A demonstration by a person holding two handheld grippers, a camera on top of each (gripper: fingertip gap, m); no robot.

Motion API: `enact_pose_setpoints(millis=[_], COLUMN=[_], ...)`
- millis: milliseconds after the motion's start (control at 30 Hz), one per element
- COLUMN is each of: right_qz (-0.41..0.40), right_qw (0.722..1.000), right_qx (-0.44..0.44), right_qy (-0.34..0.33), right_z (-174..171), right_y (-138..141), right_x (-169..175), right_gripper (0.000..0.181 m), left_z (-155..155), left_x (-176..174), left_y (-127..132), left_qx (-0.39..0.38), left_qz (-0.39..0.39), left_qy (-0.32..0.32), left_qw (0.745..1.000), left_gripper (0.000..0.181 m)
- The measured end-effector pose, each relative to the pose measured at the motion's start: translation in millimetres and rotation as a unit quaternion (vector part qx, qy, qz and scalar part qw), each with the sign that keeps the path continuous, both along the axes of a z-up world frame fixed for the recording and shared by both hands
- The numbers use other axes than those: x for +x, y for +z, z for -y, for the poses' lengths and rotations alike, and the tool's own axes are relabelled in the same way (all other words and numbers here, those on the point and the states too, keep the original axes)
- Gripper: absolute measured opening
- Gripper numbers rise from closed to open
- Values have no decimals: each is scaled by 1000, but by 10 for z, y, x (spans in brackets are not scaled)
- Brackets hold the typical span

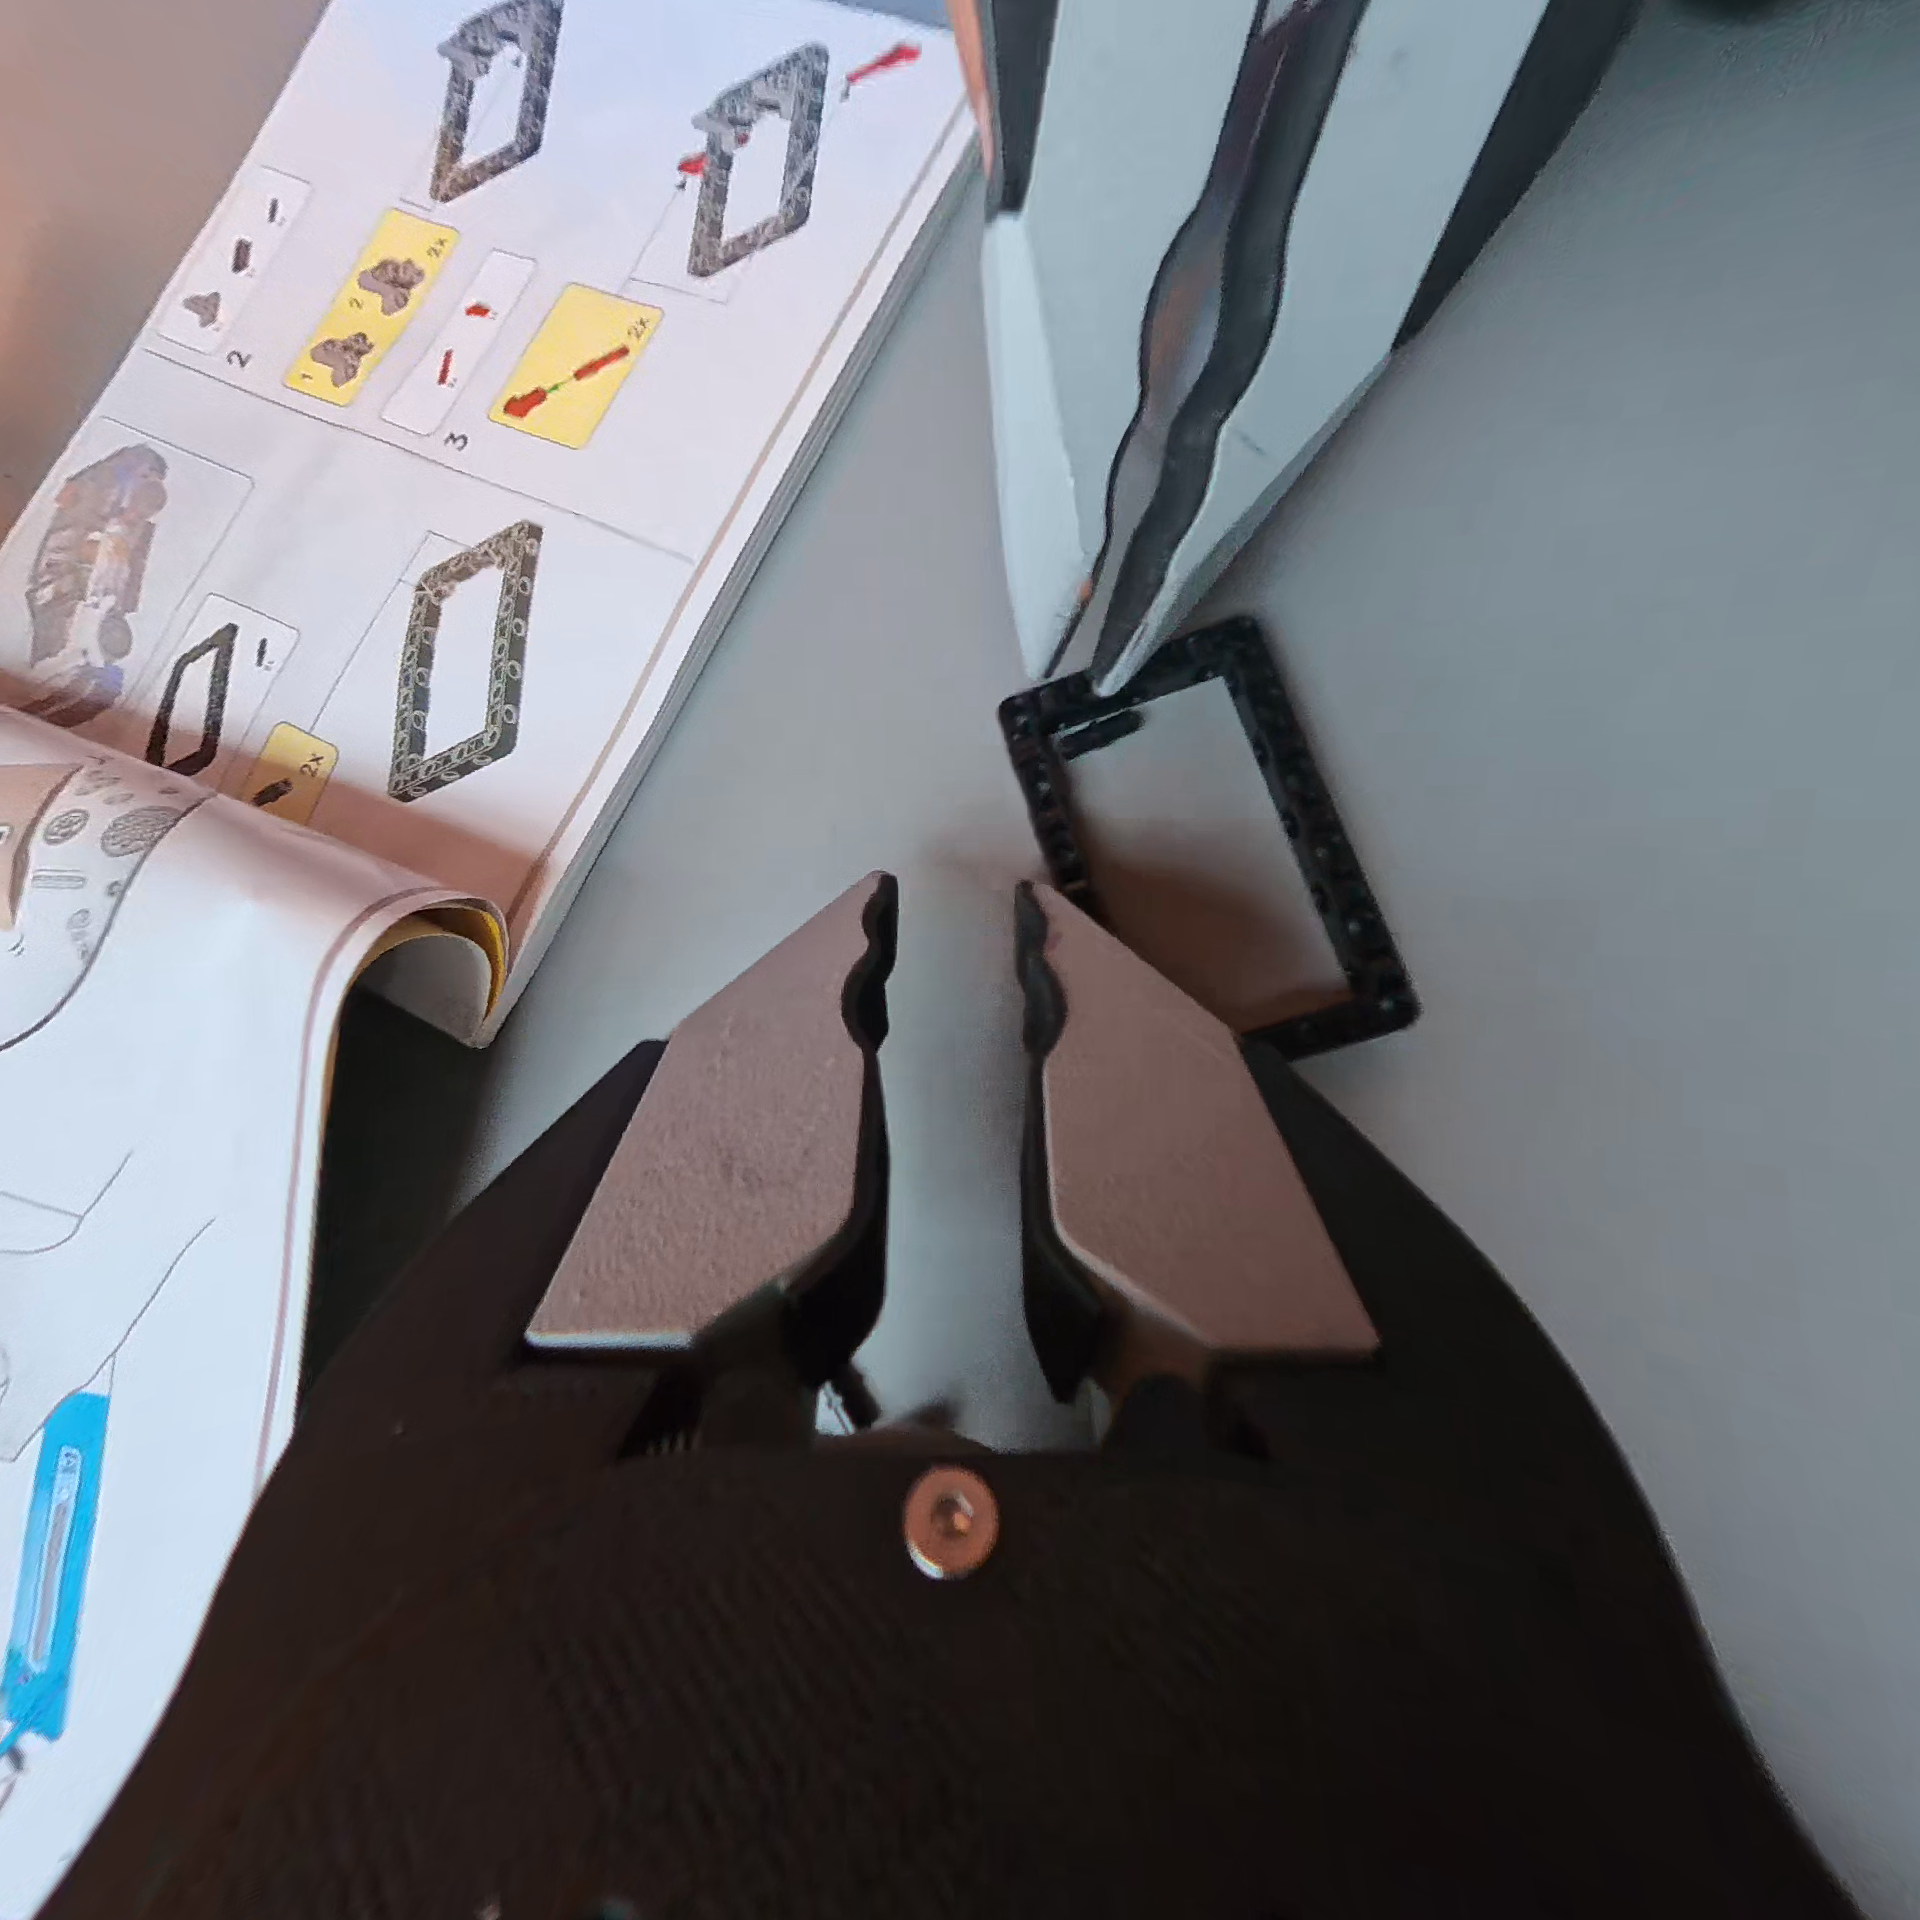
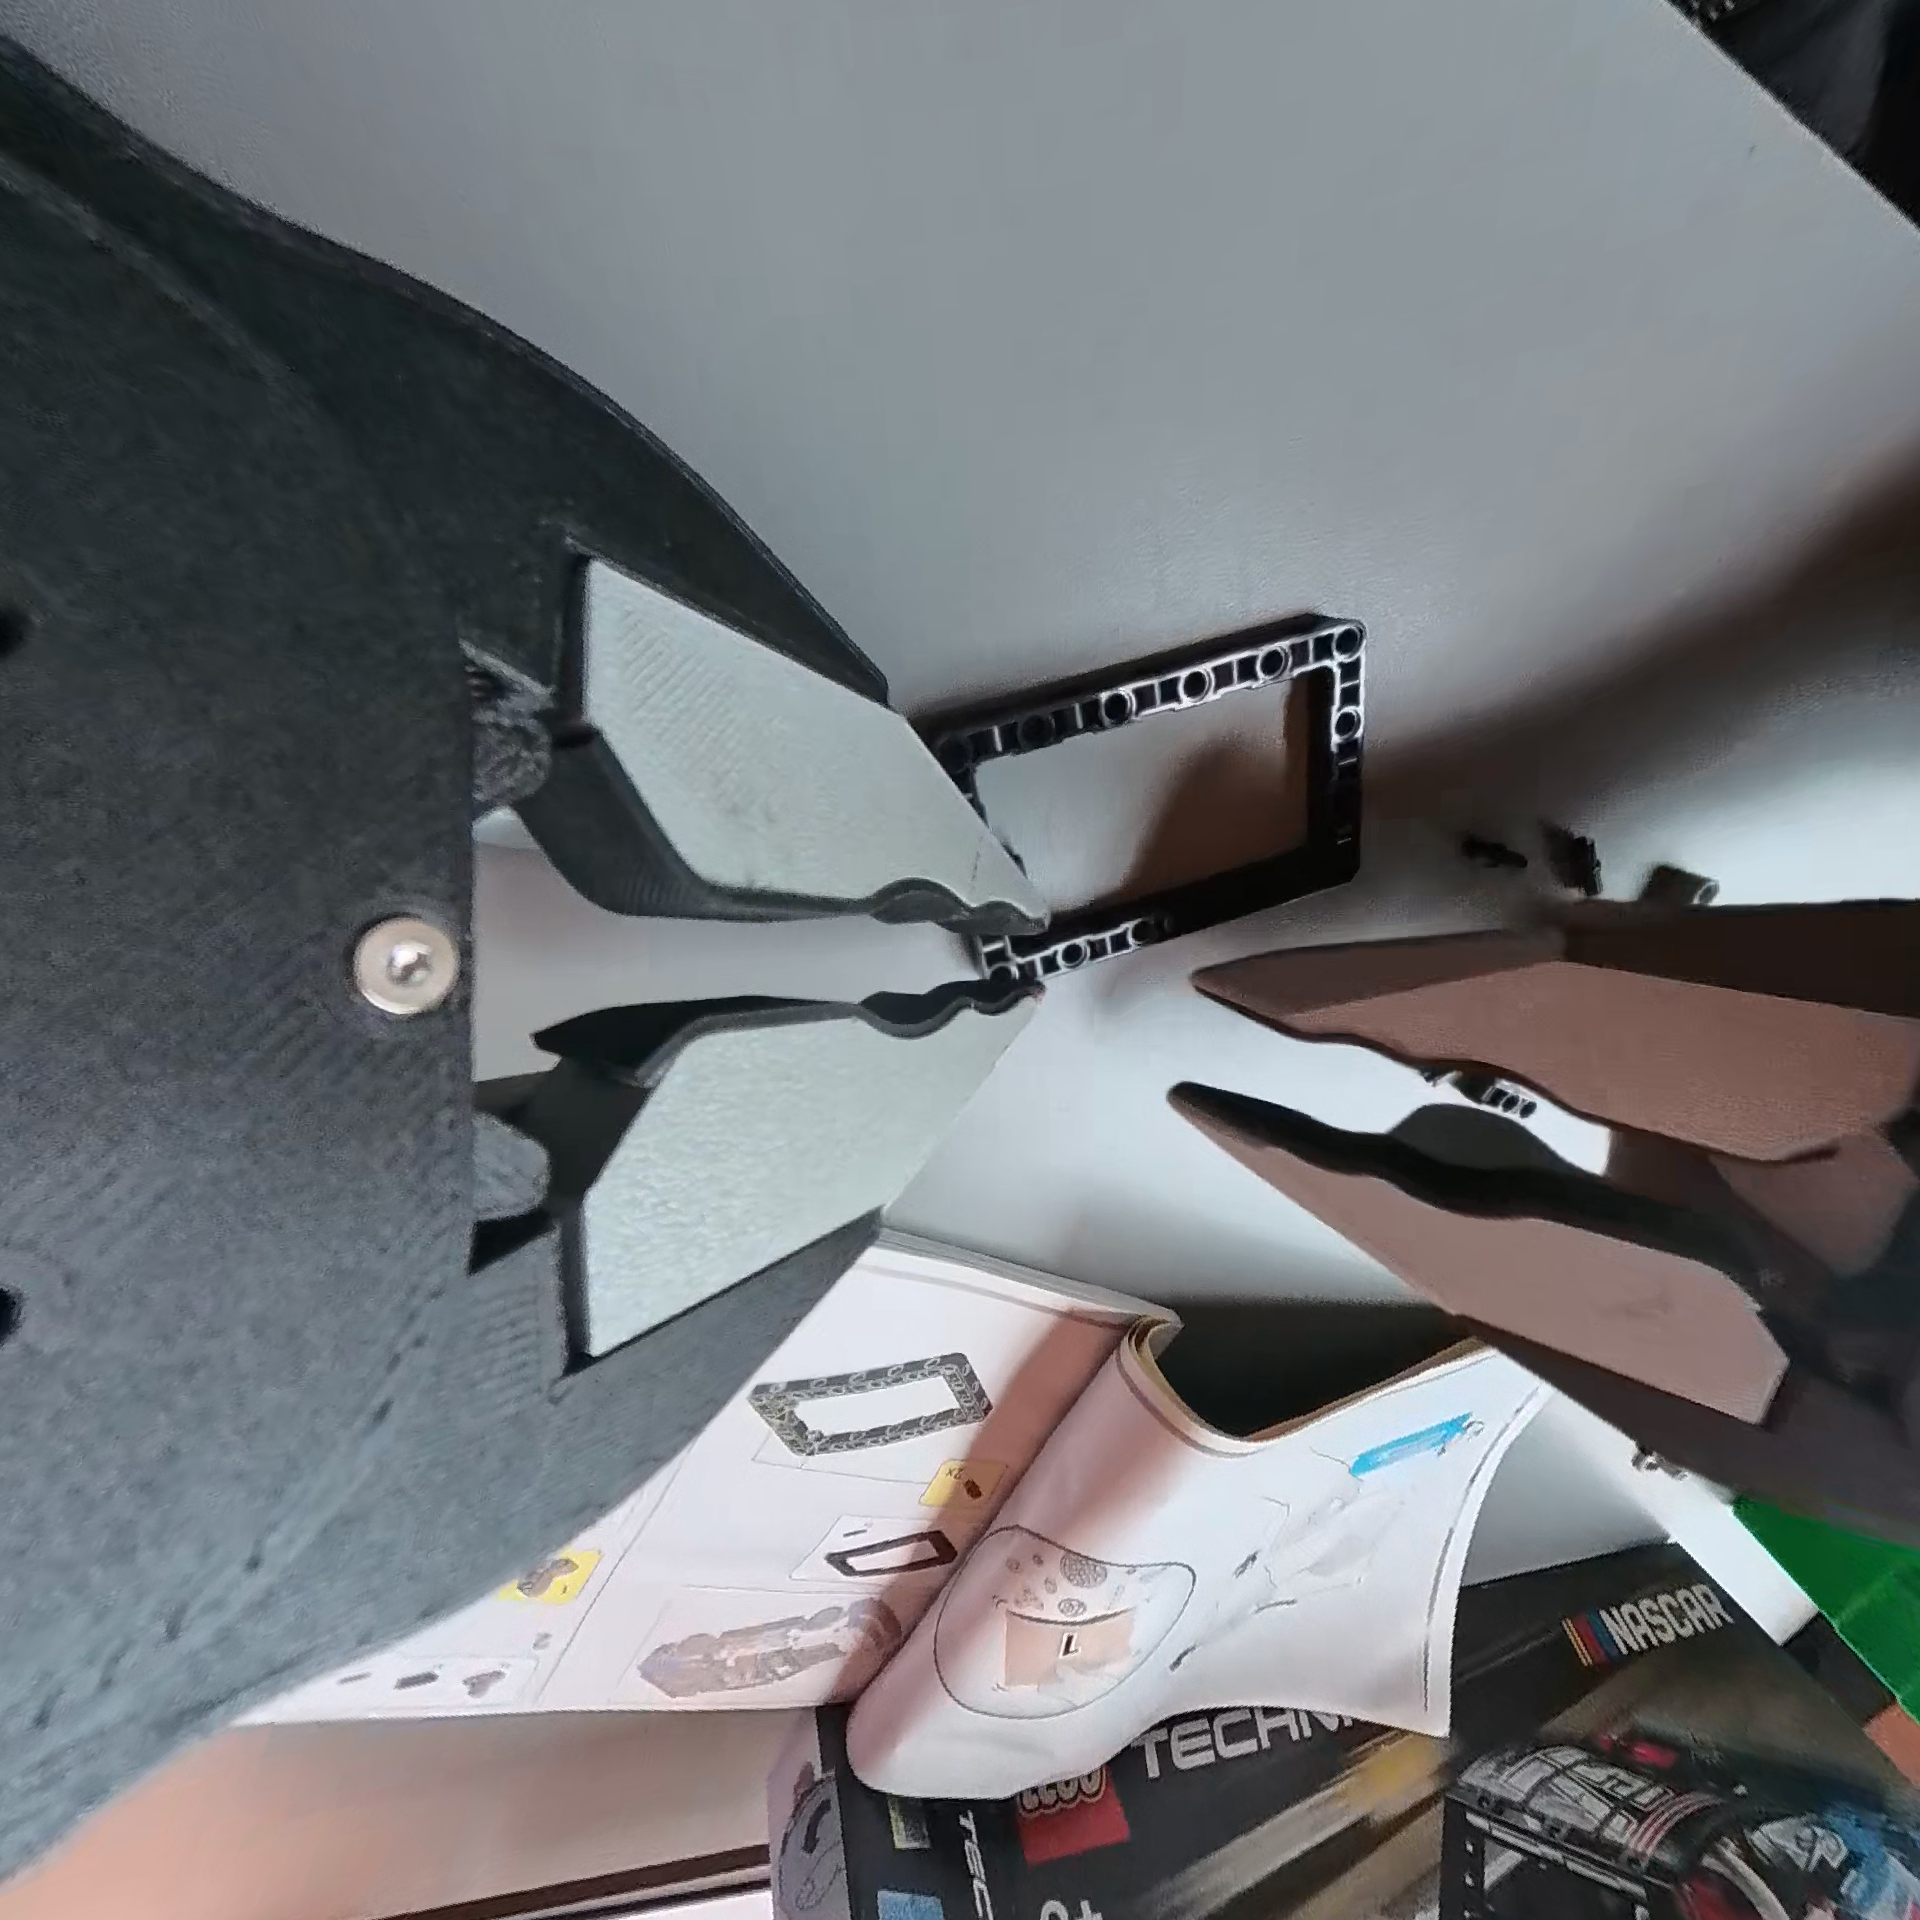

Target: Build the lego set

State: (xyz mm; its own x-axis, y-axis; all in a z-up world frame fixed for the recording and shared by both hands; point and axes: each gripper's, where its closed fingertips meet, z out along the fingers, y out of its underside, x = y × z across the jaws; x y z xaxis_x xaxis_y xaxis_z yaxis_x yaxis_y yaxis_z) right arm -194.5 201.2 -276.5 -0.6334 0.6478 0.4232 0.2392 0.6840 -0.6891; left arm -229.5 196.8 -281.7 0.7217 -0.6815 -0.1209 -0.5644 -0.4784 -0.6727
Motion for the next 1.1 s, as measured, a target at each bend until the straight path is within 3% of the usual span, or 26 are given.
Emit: enact_pose_setpoints(millis=[100, 200, 267, 367, 800, 1100], right_qz=[7, 24, 40, 47, 70, 69], right_qw=[1000, 999, 998, 998, 997, 996], right_qx=[-6, -41, -57, -48, -25, -57], right_qy=[-5, -8, -11, -6, 5, -18], right_z=[-24, 8, 19, 26, 64, -18], right_y=[-23, -35, -65, -111, -155, -111], right_x=[18, 8, 6, 3, 0, -13], right_gripper=[11, 27, 34, 34, 23, 29], left_z=[114, 128, 119, 86, 11, 10], left_x=[163, 177, 216, 199, 204, 195], left_y=[45, -149, -157, -156, -159, -157], left_qx=[-36, -62, -60, -41, -59, -62], left_qz=[45, -9, -6, -19, 52, 59], left_qy=[-19, -21, -27, -37, -46, -49], left_qw=[998, 998, 998, 998, 996, 995], left_gripper=[23, 30, 16, 7, 7, 6])
